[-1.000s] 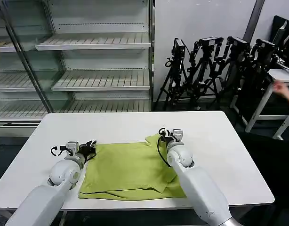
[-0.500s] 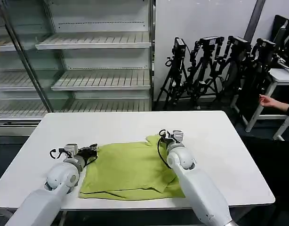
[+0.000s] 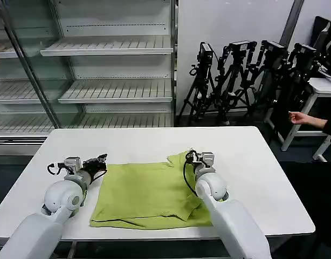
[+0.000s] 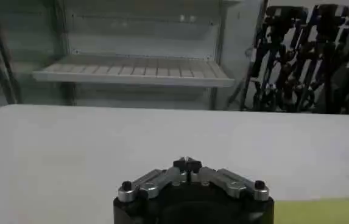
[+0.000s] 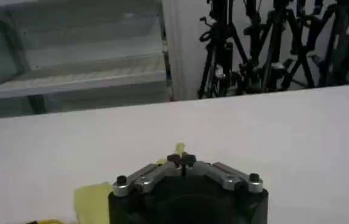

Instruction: Fold and organize the clothes.

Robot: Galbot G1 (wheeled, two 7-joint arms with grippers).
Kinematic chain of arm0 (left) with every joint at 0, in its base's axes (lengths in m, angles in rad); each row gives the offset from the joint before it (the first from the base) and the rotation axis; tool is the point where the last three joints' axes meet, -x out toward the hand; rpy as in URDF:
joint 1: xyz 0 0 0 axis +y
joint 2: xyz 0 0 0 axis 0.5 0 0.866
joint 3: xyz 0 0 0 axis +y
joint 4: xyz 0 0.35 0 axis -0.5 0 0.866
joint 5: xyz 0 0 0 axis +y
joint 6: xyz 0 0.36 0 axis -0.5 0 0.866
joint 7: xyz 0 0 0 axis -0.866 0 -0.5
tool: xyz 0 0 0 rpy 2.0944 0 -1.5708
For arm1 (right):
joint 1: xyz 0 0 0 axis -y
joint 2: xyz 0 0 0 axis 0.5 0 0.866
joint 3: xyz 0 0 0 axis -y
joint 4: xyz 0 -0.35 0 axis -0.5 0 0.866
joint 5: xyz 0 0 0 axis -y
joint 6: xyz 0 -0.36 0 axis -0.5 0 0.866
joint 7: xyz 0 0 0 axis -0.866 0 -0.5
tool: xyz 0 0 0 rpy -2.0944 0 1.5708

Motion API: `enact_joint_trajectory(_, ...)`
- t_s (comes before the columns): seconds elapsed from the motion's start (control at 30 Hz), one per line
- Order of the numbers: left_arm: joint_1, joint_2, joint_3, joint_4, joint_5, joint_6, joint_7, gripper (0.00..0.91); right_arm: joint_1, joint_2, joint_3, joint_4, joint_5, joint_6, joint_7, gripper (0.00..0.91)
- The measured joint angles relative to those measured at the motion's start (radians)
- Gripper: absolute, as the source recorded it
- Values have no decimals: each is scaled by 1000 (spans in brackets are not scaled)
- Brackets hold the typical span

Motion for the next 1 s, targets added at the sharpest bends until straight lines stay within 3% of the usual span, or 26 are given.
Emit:
enact_joint_trajectory(0.03, 6, -1, -1, -5, 4, 2, 0, 907, -1, 0, 2, 3, -6, -3, -2, 907)
enact_joint_trajectory(0.53, 35, -40, 23, 13, 86, 10, -7, 907, 31, 26, 19, -82, -128, -42, -6, 907)
enact_joint_trajectory(1.0, 24, -66, 47, 49, 91, 17, -17, 907, 47, 62, 19, -138, -121, -77, 14, 907)
